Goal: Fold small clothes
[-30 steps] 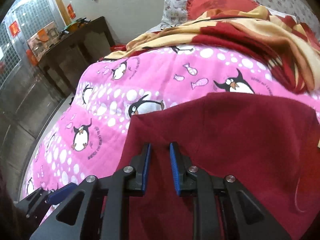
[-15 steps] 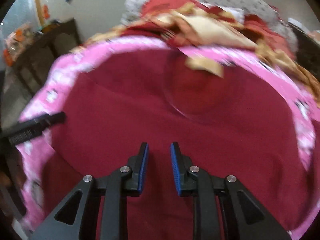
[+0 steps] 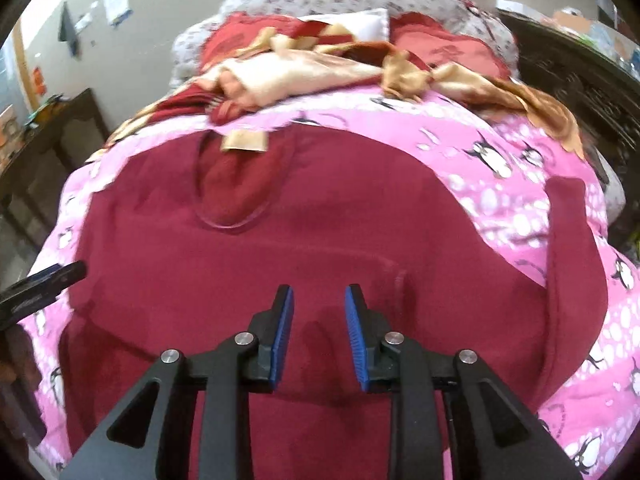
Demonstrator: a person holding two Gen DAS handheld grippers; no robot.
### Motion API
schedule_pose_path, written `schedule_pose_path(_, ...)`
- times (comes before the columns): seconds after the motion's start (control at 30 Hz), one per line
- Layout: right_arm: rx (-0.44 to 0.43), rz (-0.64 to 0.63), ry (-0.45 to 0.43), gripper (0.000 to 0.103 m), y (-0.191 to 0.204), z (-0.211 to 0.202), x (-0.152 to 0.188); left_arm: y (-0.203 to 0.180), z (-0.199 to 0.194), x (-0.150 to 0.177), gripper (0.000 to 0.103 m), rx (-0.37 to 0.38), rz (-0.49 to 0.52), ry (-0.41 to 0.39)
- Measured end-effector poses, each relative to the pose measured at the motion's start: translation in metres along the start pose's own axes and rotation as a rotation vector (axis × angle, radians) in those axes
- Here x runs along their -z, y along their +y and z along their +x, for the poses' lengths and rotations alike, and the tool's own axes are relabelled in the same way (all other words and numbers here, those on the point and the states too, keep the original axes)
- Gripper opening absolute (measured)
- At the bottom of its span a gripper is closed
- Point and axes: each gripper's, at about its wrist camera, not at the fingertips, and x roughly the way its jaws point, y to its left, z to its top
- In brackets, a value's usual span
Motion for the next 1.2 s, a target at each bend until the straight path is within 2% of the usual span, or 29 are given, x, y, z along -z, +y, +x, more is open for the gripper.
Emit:
schedule_pose_path(0.07,0.047,0.028,0.039,0.035,-0.010,0.011,0.004,-0.008,-0.002,0.001,0.081,-0.001,0.017,-0.002)
schedule_pose_path(0.1,0.044,0.044,0.051,0.035,-0.013,0.013,0.007,-0.012,-0.003,0.002,0.081,0.001,0.025,-0.003)
schedule_pose_path(0.17,0.014,0.082,0.033,0.035,-0.021,0.010,0.016,-0.019,-0.004,0.005,0.081,0.003,0.041,-0.002)
schedule_pose_path(0.27,0.018,0.070,0.035,0.035,-0.021,0.003,0.022,-0.029,-0.004,0.007,0.081,0.002,0.063,0.003)
schedule_pose_path(0.47,-0.016,0.110,-0.002,0.035,-0.023,-0.017,0.018,-0.042,-0.005,0.010,0.081,0.007,0.077,0.000)
schedule_pose_path(0.63,0.046,0.084,0.080,0.036,-0.024,0.003,0.031,-0.050,-0.001,0.016,0.081,0.006,0.079,0.022)
schedule_pose_path(0.83,0.019,0.106,0.057,0.037,-0.029,0.005,0.036,-0.065,0.002,0.023,0.081,-0.005,0.110,0.037)
schedule_pose_path(0.97,0.025,0.096,0.037,0.037,-0.027,0.005,0.039,-0.071,0.001,0.025,0.081,0.028,0.096,0.038)
schedule_pose_path(1.07,0.016,0.107,0.017,0.037,-0.028,0.003,0.043,-0.074,0.007,0.030,0.081,0.053,0.072,0.067)
schedule_pose_path(1.2,-0.014,0.109,0.031,0.038,-0.031,0.000,0.042,-0.079,0.010,0.037,0.085,0.043,0.083,0.066)
